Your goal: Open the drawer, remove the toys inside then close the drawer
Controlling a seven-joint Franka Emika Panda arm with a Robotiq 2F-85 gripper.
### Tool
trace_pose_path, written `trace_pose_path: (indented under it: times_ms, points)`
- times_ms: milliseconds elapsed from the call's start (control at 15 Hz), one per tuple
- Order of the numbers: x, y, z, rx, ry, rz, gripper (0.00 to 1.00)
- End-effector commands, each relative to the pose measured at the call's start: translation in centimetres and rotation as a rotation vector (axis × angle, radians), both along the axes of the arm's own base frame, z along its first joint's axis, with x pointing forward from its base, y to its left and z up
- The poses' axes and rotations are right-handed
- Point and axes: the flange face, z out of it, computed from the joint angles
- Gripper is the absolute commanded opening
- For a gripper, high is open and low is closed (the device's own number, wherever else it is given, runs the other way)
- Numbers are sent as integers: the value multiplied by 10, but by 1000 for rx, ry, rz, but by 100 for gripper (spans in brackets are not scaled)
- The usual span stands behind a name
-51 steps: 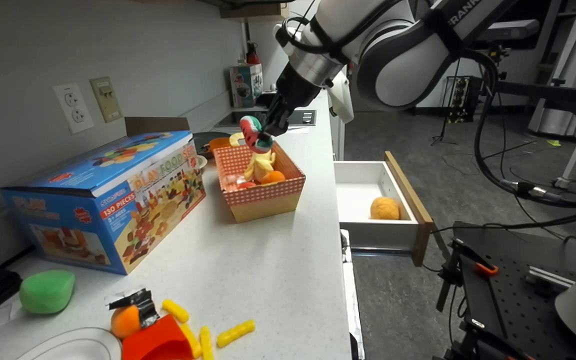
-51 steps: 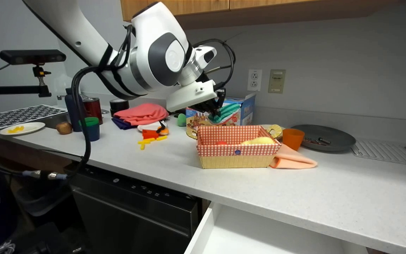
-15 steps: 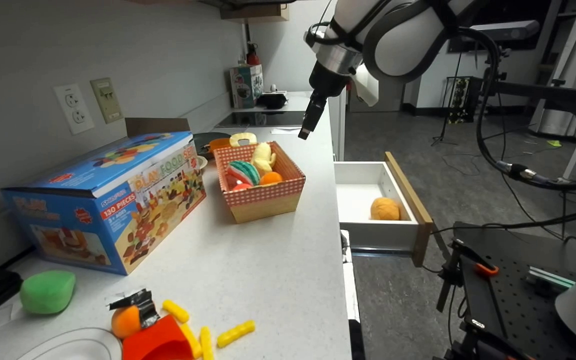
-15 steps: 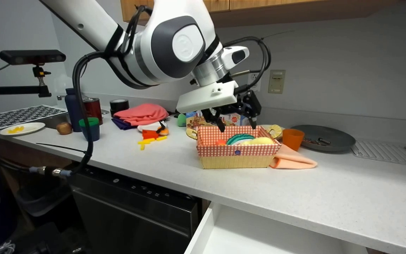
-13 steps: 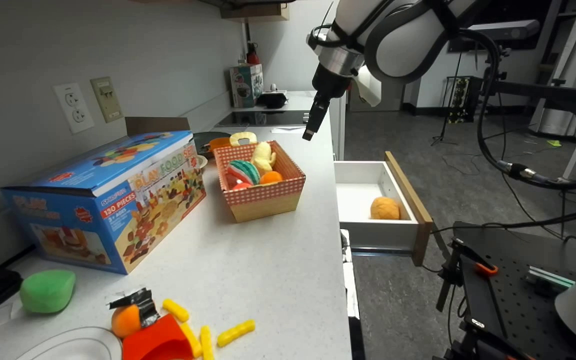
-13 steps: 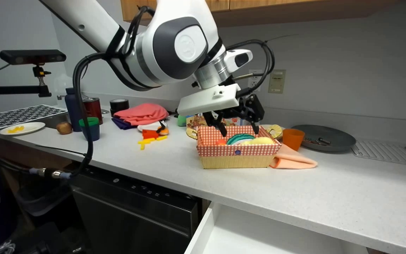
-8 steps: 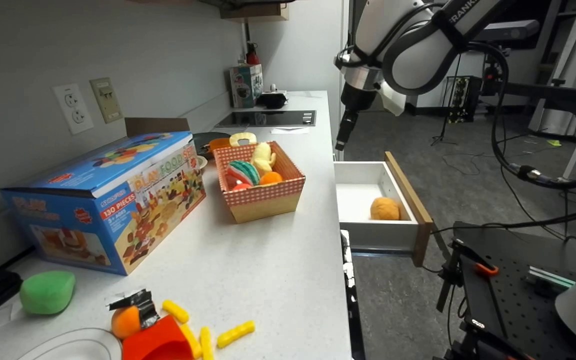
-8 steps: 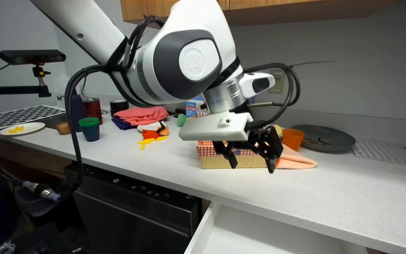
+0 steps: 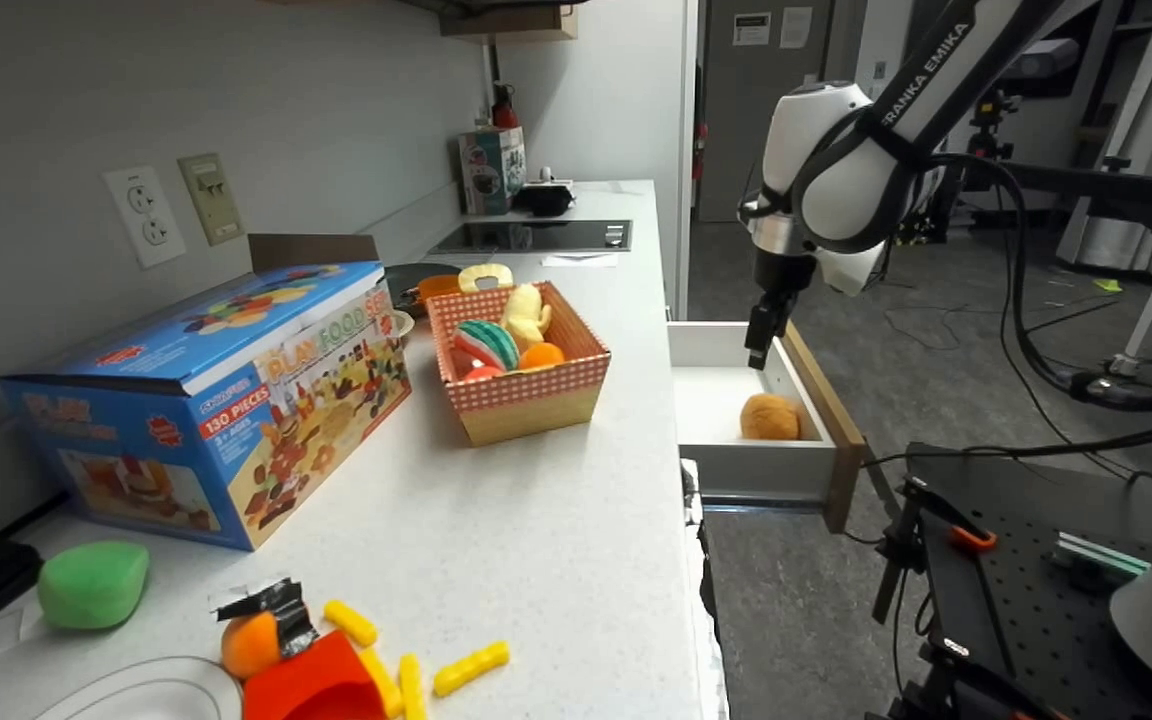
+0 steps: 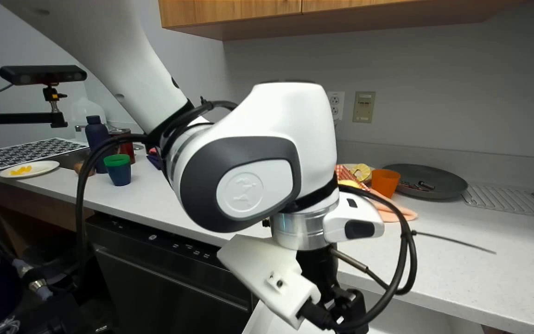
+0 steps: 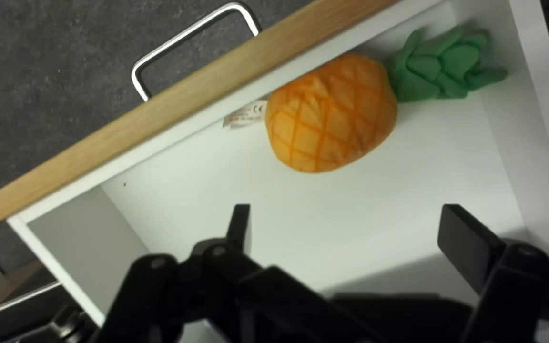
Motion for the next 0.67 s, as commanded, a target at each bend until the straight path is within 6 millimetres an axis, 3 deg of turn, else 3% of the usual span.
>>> trace_pose_path:
  times_ms: [0, 67, 133, 467, 533, 600]
  points:
    - [-5, -5, -22, 56, 17, -31, 100]
    - [-6, -5, -26, 66, 21, -39, 100]
    - [16, 0, -33, 73, 24, -44, 100]
    - [41, -5, -51, 91, 28, -68, 100]
    - [45, -8, -53, 91, 32, -77, 100]
    - [33, 2, -45, 80, 29, -69, 100]
